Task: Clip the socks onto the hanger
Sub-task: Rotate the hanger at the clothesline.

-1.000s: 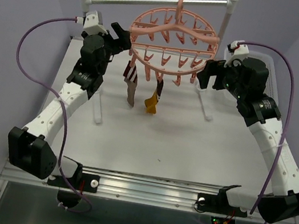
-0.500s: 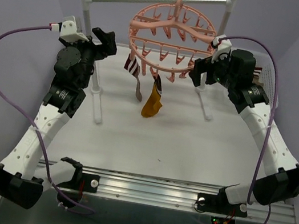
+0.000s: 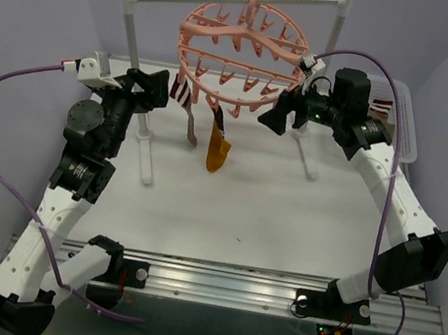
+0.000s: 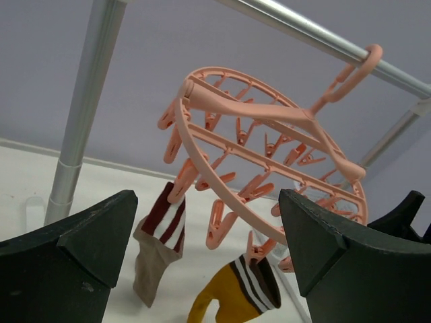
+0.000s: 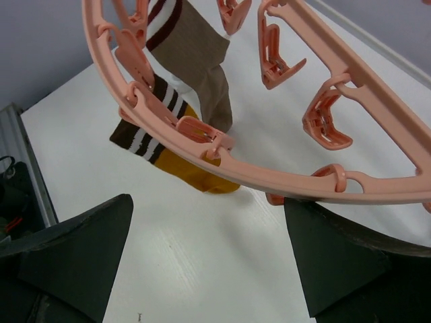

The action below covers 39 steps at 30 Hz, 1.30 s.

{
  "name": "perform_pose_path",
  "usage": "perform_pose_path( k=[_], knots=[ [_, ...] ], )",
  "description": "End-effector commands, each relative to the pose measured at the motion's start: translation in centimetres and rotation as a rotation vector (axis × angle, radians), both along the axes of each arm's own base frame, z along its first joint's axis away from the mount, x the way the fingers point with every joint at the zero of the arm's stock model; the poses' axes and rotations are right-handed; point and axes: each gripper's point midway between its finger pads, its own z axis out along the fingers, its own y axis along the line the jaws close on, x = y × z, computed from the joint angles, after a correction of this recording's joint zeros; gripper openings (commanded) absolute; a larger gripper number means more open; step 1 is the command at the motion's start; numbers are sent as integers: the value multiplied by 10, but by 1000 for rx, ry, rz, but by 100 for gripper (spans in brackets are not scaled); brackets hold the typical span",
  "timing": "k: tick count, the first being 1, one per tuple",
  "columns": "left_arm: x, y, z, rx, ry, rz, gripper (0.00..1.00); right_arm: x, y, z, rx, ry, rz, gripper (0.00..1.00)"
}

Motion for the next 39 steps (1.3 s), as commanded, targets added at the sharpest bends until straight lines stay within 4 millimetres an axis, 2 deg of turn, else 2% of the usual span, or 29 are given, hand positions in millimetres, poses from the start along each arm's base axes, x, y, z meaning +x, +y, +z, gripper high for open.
perform_pose_path(
  k=[1,2,4,14,17,19,20,21,23,25,28,31,32,35,39],
  knots=[
    [-3,-12,-7,-2,5,-70,99,-25,23,33,90,-68,84,100],
    [-3,-12,-9,2,8,-68,99,-30,30,33,90,-76,94,100],
    [-5,-12,-13,8,18,-75,99,-32,30,28,101,-46,65,100],
    [-29,-33,-25,14,18,-221,99,-68,76,28,119,-63,115,100],
    [-29,-32,-32,9,38,-218,99,-77,87,26,115,-53,120,100],
    [-29,-30,-33,3,44,-209,99,-78,89,24,112,-50,103,100],
    [-29,-31,-36,4,51,-210,99,-70,86,23,104,-53,51,100],
    [-29,-32,-37,0,54,-216,99,-75,91,23,105,-47,48,100],
    [-28,-37,-41,-2,65,-244,99,-67,89,21,95,-50,-15,100],
    [-25,-43,-45,-1,83,-270,99,-69,94,18,95,-37,-34,100],
    [-23,-51,-54,3,108,-310,99,-66,93,14,90,-11,-77,100],
    [-18,-57,-67,12,144,-334,99,-56,78,12,81,3,-194,100],
    [-18,-59,-69,15,148,-342,99,-49,67,16,84,-5,-272,100],
    [-21,-71,-73,17,153,-410,99,-44,50,19,92,5,-378,100],
    [-12,-79,-78,-6,157,-426,99,-47,44,15,105,28,-405,100]
  ],
)
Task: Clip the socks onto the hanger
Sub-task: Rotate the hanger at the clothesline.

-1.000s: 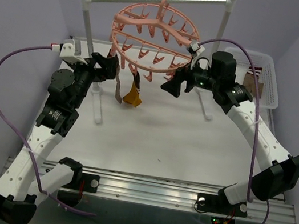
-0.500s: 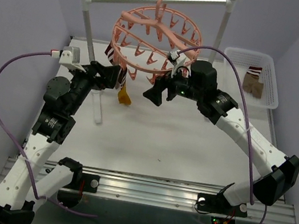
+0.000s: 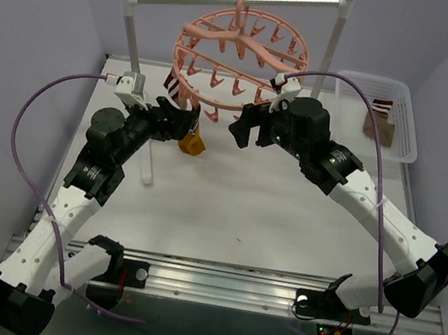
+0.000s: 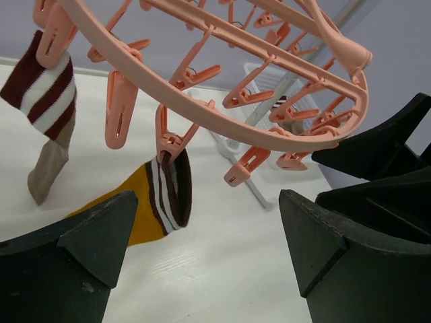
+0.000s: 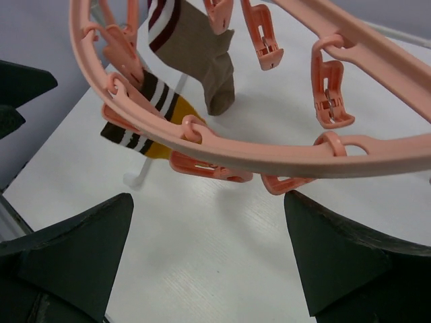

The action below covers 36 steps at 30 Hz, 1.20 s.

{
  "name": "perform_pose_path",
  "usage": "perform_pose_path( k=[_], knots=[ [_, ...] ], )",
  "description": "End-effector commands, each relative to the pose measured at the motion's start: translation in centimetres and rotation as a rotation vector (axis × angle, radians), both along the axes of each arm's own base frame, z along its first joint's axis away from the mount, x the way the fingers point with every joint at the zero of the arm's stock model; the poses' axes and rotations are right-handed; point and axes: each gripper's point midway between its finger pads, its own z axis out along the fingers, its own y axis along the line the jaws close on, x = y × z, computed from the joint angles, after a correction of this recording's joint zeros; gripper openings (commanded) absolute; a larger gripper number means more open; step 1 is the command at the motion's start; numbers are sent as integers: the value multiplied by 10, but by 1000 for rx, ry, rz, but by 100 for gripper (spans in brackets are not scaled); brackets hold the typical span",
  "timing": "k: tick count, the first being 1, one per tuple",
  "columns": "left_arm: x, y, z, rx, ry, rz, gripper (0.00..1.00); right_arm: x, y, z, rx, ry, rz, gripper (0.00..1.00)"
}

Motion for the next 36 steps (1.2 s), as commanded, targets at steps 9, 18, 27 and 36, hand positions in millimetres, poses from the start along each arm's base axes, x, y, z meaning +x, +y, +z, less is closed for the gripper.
perform_pose_path(
  k=[9,18,27,36],
  knots=[
    [52,-15,-16,110,42,119,99,-3,-20,30,95,-15,-116,100],
    [72,30,5,108,25,438,99,-6,-33,34,100,-30,-159,100],
    [94,57,27,117,14,632,99,15,-92,52,-116,-234,-377,100],
    [109,74,31,80,48,732,99,20,-108,72,-278,-368,-378,100]
  ],
)
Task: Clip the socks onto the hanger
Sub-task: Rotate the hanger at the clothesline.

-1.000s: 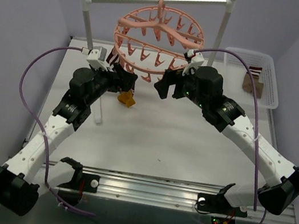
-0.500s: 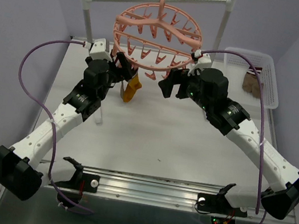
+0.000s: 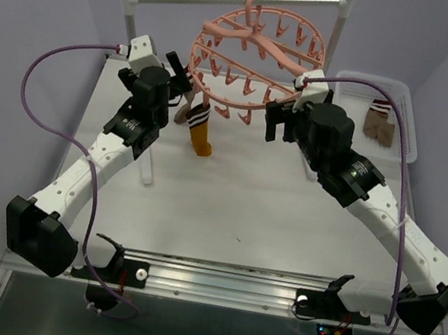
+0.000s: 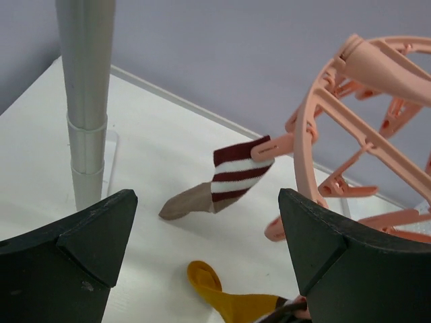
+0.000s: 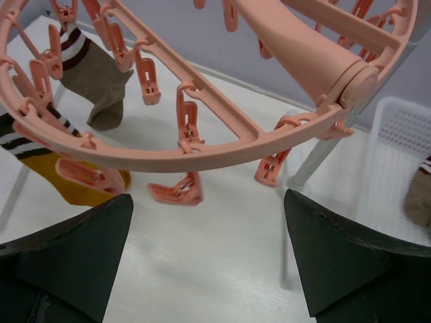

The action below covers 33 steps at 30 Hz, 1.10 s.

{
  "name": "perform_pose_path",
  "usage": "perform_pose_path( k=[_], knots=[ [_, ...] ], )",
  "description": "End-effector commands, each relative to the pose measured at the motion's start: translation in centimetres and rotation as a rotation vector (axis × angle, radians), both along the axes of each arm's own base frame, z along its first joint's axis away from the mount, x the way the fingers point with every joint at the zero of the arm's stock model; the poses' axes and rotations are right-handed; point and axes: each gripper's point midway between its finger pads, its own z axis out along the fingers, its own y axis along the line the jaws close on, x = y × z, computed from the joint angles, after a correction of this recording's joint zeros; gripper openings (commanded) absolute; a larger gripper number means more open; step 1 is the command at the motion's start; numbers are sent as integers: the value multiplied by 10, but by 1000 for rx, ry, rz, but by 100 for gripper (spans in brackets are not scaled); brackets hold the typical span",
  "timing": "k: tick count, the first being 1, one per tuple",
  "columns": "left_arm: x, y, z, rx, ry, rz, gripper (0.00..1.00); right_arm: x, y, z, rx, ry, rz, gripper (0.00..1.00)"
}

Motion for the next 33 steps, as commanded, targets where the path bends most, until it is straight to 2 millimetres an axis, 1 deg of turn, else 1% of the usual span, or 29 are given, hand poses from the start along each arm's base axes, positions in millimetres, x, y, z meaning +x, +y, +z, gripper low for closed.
perform_pose_path(
  k=[1,2,3,4,6,7,8,9,10,13,14,15,16,17,18,19,20,22,23,24,26,27,28,29,30,31,32,33],
  knots=[
    [0,16,36,-45,-84,86,99,1,-17,31,-88,-101,-37,100],
    [-1,17,38,-46,-87,91,99,2,-20,31,-97,-104,-55,100],
    [-2,19,40,-44,-92,95,99,4,-27,34,-121,-114,-89,100],
    [-2,19,42,-43,-95,93,99,4,-29,34,-136,-119,-93,100],
    [-5,19,47,-26,-102,76,99,2,-24,34,-161,-128,-48,100],
    [-7,20,51,-21,-109,68,99,1,-25,37,-171,-137,-28,100],
    [-9,18,54,-15,-113,52,99,-1,-16,38,-164,-138,25,100],
    [-10,16,55,-8,-112,28,99,-1,-15,34,-162,-111,36,100],
    [-15,15,60,-11,-125,14,99,-3,-14,44,-145,-116,47,100],
    [-23,10,63,-12,-136,-43,99,-6,-11,41,-140,-89,65,100],
    [-30,11,70,-21,-158,-50,99,-5,-10,40,-142,-85,67,100],
    [-33,10,67,-20,-154,-59,99,-6,-8,38,-144,-80,79,100],
    [-40,13,73,-28,-172,-57,99,-4,-9,36,-149,-75,80,100],
    [-42,15,70,-26,-168,-56,99,-3,-7,34,-156,-70,90,100],
    [-45,16,72,-25,-173,-58,99,-2,-6,32,-168,-70,94,100],
    [-49,18,74,-23,-178,-59,99,-1,-7,33,-206,-85,99,100],
    [-51,17,72,-17,-173,-64,99,2,-7,35,-231,-96,101,100],
    [-54,19,72,-5,-171,-68,99,6,-9,37,-403,-164,162,100],
    [-56,19,71,10,-169,-76,99,4,-3,36,-470,-199,229,100],
    [-57,18,69,21,-160,-86,99,5,-3,32,-648,-266,299,100],
    [-59,15,64,40,-151,-112,99,0,5,29,-779,-337,411,100],
    [-61,13,66,38,-156,-127,99,0,9,35,-822,-382,445,100],
    [-62,13,63,48,-152,-135,99,1,13,41,-895,-415,491,100],
    [-63,11,61,48,-149,-146,99,1,17,45,-911,-425,517,100],
    [-63,8,60,49,-150,-163,99,-1,22,42,-931,-415,569,100],
    [-64,7,59,47,-151,-167,99,1,25,46,-939,-415,576,98],
    [-65,6,61,44,-159,-178,99,10,33,52,-948,-412,581,95],
    [-66,5,61,46,-161,-186,99,15,37,51,-961,-402,591,92]
  ],
)
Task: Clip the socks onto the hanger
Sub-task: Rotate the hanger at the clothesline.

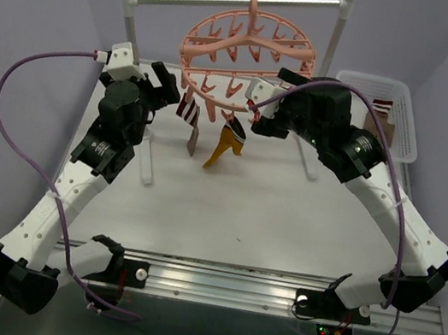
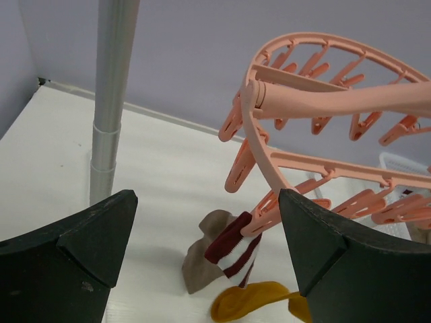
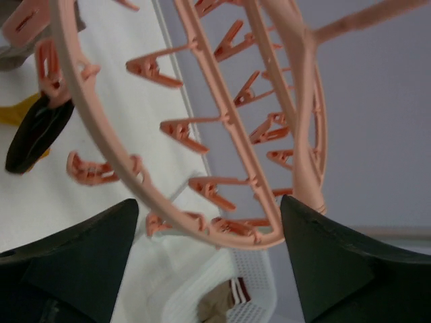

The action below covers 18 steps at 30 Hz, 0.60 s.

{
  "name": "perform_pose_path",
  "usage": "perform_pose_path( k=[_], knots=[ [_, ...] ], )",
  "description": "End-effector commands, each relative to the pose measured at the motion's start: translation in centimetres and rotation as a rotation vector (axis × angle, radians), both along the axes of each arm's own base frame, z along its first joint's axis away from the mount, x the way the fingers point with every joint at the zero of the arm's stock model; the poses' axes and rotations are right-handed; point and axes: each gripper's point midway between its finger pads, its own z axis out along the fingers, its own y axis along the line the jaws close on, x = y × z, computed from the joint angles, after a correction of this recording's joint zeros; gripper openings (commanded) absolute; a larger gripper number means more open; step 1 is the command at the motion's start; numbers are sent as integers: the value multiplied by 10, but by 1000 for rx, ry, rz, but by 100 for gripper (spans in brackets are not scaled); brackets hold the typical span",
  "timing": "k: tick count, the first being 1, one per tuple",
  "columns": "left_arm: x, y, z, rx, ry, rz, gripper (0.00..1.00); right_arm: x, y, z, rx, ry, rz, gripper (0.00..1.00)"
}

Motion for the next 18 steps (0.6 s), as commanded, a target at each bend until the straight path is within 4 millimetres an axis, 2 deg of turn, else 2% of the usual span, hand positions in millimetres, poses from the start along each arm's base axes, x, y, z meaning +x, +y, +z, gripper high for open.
perform_pose_path(
  k=[1,4,7,13,18],
  knots=[
    [-8,-3,13,18,-51,-46,99,11,21,19,-169,-72,144,81],
    [-12,-3,13,24,-57,-57,99,28,33,-4,-237,-6,145,71],
    [-15,1,10,30,-56,-43,99,37,35,-26,-302,28,137,71],
    [-22,3,10,11,-65,-43,99,33,40,-31,-272,67,158,72],
    [-24,-2,9,-7,-68,-74,99,28,58,-38,-207,101,225,74]
  ],
)
